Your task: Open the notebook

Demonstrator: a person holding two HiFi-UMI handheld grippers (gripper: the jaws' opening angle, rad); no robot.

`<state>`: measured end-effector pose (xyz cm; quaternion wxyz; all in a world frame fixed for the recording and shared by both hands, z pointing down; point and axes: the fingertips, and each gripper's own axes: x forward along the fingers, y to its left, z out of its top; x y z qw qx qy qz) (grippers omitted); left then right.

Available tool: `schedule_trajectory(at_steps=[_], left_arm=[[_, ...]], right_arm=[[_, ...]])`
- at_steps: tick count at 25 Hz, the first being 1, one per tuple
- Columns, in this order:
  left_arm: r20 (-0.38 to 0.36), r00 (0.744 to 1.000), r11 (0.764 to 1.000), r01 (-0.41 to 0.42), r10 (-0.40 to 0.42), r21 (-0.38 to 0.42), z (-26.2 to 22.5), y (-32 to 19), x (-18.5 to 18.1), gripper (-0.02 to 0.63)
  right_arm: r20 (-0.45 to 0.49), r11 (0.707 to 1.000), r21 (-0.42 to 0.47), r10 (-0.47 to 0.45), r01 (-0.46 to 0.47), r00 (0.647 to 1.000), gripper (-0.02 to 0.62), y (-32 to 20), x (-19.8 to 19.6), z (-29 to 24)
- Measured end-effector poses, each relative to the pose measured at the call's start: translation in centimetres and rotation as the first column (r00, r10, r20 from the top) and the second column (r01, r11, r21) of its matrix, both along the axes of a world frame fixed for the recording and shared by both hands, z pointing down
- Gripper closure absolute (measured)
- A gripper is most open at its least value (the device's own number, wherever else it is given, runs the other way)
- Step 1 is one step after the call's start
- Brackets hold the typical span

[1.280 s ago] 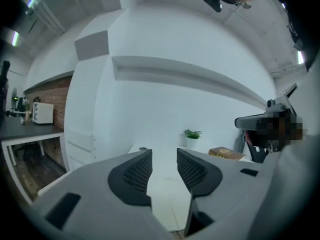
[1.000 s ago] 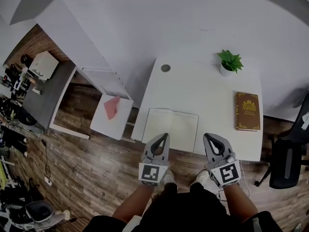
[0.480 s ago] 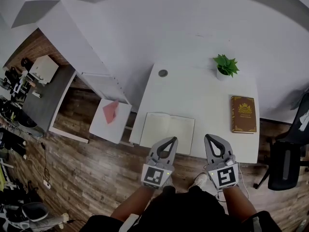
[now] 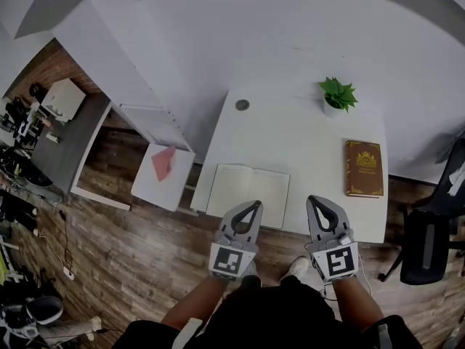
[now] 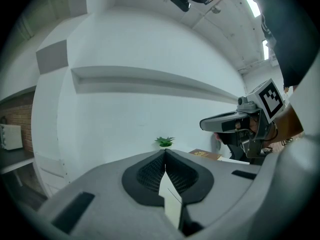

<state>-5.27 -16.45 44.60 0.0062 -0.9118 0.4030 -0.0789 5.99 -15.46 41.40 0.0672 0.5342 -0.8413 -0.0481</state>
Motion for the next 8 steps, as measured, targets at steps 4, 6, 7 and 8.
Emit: schedule_trajectory(at_steps=[4,6,7,8], left_arm=[[0.007,1.000,1.000,0.004,-0.004,0.002,-0.03,0.11,-0.07,0.600],[0.004,1.000,1.000,0.006,-0.006,-0.004,0.06,0.24,-0.02,0.600],[0.004,1.000,1.000,0.007,-0.007,-0.007,0.12,0.32,-0.01,0.600],[0.003,1.000,1.000,0.008,-0.008,-0.011,0.19,0.42,-0.01,0.600]], right_arm=[[0.024,1.000,0.001,-0.001,0.001,1.000,0.601,0.09,0.00,-0.21],[0.025,1.000,0.006,-0.006,0.006,1.000,0.602,0.22,-0.05,-0.37],[0.023,1.000,0.011,-0.009,0.009,1.000,0.601,0.30,-0.09,-0.45],[0.021,1.000,0.015,-0.012,0.012,1.000,0.602,0.39,-0.14,-0.52]])
